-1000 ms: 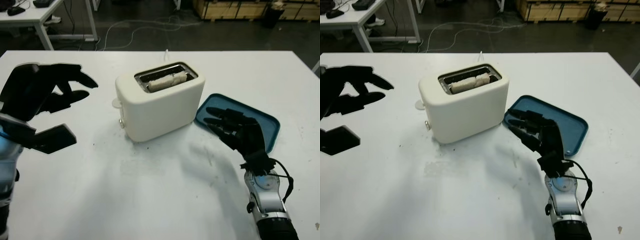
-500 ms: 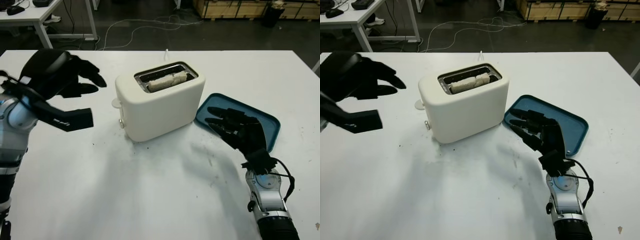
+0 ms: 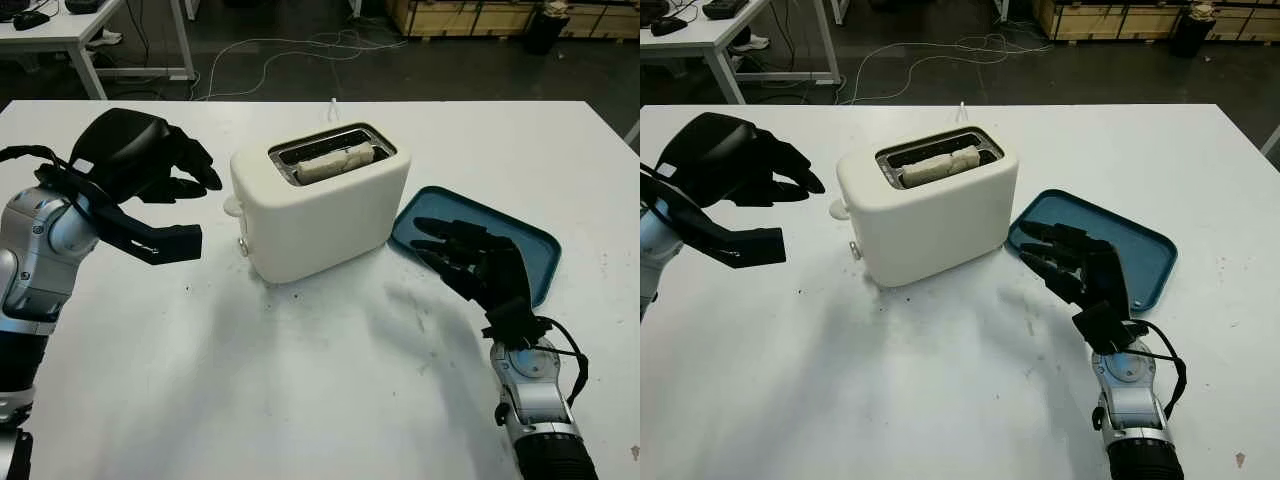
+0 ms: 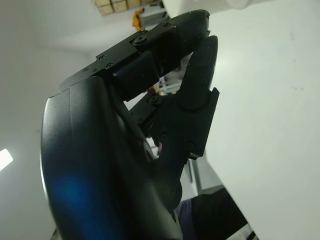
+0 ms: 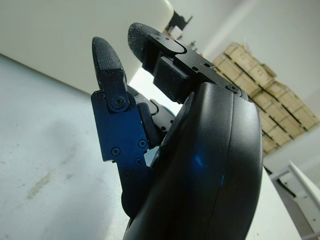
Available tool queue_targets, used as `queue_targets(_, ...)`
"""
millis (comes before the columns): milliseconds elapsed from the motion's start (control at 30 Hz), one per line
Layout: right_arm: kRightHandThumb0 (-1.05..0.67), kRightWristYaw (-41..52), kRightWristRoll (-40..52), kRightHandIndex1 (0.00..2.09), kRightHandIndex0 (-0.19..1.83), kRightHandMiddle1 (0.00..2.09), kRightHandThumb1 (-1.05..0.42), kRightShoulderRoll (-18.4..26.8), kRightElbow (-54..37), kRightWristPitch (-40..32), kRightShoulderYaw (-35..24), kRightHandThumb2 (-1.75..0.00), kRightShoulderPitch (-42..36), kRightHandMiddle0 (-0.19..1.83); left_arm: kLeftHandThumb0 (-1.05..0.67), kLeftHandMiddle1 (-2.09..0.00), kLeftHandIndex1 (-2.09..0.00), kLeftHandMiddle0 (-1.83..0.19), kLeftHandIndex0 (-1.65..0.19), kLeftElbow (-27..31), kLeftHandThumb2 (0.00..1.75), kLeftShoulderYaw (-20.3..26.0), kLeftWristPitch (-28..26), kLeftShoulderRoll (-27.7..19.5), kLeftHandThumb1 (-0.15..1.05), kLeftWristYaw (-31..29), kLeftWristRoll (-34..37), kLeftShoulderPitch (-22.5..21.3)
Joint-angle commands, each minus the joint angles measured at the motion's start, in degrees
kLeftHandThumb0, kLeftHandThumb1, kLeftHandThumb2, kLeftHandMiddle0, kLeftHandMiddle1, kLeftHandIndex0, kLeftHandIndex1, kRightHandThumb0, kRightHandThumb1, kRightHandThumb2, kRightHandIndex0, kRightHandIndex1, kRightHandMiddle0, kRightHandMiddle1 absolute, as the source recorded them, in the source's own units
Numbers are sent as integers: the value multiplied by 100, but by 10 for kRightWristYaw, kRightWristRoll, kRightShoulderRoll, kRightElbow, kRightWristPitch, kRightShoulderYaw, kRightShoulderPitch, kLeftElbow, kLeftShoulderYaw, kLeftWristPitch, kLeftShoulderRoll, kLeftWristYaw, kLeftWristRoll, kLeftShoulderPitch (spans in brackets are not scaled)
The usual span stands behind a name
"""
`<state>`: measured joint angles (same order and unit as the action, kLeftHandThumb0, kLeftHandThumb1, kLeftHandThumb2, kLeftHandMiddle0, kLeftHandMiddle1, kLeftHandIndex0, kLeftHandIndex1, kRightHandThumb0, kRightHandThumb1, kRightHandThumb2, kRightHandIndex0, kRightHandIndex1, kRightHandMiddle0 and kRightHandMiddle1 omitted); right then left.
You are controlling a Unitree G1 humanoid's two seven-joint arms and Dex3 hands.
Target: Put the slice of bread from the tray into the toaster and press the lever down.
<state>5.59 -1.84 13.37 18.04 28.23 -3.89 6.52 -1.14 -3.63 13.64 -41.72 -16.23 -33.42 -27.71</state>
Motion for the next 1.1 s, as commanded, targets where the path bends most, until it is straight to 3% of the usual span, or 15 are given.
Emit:
queue_targets(0, -41, -5, -6, 2, 110, 0, -91, -1, 2, 10, -2, 0, 5, 101, -33, -128, -8, -103, -130, -9, 0, -3, 11, 2, 83, 4, 10, -12)
queue_targets(800, -40, -13, -20, 2, 114, 0, -92, -9, 23, 31, 5, -2, 11, 103, -32, -135, -6, -104, -135, -59, 0, -17, 54, 32, 85, 27, 25, -28)
queue_targets(967, -41, -17, -26, 1, 114, 0, -92, -8, 21, 36, 5, -3, 9, 102, -30, -116, -4, -106, -133, -58, 0, -19, 53, 41, 86, 22, 29, -31)
queue_targets(1067, -40, -17, -27, 1, 113, 0, -92, -8, 14, 35, 4, -3, 7, 102, -30, -122, -4, -106, -135, -59, 0, -21, 48, 44, 87, 18, 32, -33)
